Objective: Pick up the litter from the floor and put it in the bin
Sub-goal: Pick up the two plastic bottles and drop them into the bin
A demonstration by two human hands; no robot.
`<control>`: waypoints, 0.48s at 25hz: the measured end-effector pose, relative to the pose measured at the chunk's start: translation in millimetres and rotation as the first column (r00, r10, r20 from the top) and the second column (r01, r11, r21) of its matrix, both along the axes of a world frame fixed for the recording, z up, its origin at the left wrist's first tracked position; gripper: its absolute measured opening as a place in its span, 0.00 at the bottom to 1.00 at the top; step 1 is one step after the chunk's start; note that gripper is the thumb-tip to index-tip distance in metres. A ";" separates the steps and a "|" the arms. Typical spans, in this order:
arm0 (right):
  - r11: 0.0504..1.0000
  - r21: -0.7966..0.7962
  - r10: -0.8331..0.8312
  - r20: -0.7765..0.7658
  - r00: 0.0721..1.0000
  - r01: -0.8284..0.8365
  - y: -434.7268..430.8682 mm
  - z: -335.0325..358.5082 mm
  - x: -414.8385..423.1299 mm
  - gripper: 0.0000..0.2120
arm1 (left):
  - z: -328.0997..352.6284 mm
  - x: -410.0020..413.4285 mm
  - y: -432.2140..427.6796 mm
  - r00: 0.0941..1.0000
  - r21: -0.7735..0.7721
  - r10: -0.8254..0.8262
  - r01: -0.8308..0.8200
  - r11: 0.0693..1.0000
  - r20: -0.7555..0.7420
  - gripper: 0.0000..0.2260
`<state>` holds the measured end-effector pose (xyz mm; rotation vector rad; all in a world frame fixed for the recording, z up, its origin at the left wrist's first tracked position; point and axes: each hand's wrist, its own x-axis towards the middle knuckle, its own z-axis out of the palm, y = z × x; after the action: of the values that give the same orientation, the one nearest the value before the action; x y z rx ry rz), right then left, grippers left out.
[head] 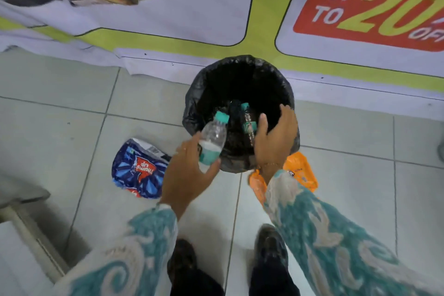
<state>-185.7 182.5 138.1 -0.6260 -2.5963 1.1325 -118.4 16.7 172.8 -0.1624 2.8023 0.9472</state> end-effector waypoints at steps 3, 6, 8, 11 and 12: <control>0.958 -0.019 -0.287 -0.001 0.958 0.287 29.5 -16.8 32.2 0.27 | -9.5 -46.7 22.9 0.998 -0.112 -0.011 0.005 0.994 -0.059 0.31; 0.902 -0.039 -0.423 0.124 0.898 0.430 53.3 -37.9 63.4 0.31 | -22.7 -74.5 46.7 0.998 -0.121 -0.001 -0.006 0.993 -0.061 0.34; 0.912 0.024 -0.405 0.211 0.890 0.410 66.5 -53.0 85.9 0.27 | -31.4 -71.9 52.2 0.991 -0.158 0.052 -0.072 0.985 -0.125 0.34; 0.961 0.117 -0.277 0.380 0.883 0.251 80.5 -73.4 113.6 0.21 | -41.5 -22.4 52.2 0.932 -0.195 0.247 -0.303 0.933 -0.265 0.25; 0.980 0.111 -0.200 0.442 0.874 0.168 81.7 -79.8 118.6 0.20 | -47.2 2.2 53.6 0.910 -0.217 0.323 -0.381 0.899 -0.261 0.24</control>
<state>-67.0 264.1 58.3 -1.2217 -2.8492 0.9170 -116.1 70.2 125.6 -0.6668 3.1659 0.6816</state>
